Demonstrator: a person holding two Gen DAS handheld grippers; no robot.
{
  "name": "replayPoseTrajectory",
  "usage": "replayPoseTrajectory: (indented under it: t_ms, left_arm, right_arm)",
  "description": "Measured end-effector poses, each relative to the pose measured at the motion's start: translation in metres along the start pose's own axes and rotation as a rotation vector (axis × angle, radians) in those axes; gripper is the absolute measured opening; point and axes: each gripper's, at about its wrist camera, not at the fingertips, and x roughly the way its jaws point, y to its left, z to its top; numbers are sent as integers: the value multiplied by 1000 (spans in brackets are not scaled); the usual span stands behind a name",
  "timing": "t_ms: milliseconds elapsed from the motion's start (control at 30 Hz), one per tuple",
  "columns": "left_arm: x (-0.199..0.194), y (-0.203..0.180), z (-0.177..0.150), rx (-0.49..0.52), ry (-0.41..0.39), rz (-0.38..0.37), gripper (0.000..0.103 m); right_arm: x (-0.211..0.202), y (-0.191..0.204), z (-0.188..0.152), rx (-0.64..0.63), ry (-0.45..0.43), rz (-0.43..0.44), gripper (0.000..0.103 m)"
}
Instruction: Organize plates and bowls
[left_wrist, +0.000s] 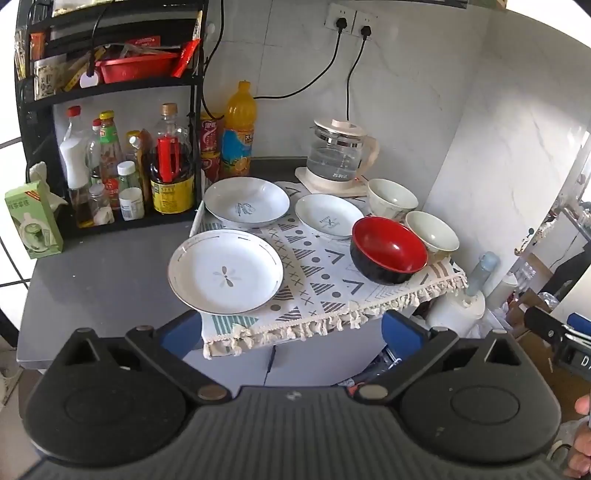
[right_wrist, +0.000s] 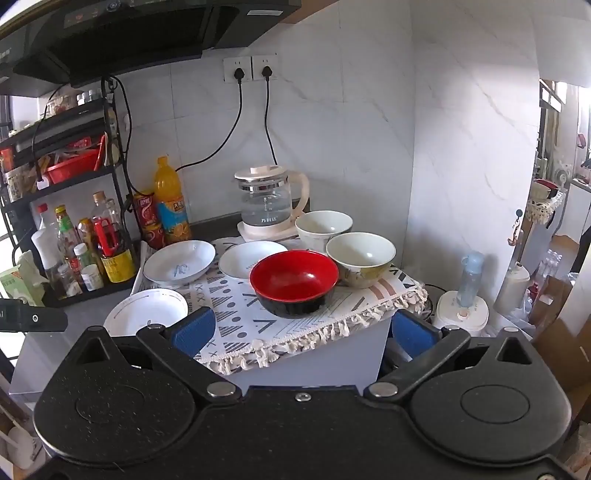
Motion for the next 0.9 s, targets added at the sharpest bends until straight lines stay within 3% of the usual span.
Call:
replayPoseTrajectory:
  t_ms: [900]
  left_arm:
    - [-13,1,-3,-3,0,25,102]
  right_arm:
    - [-4,-2,7,-51,22,70,103]
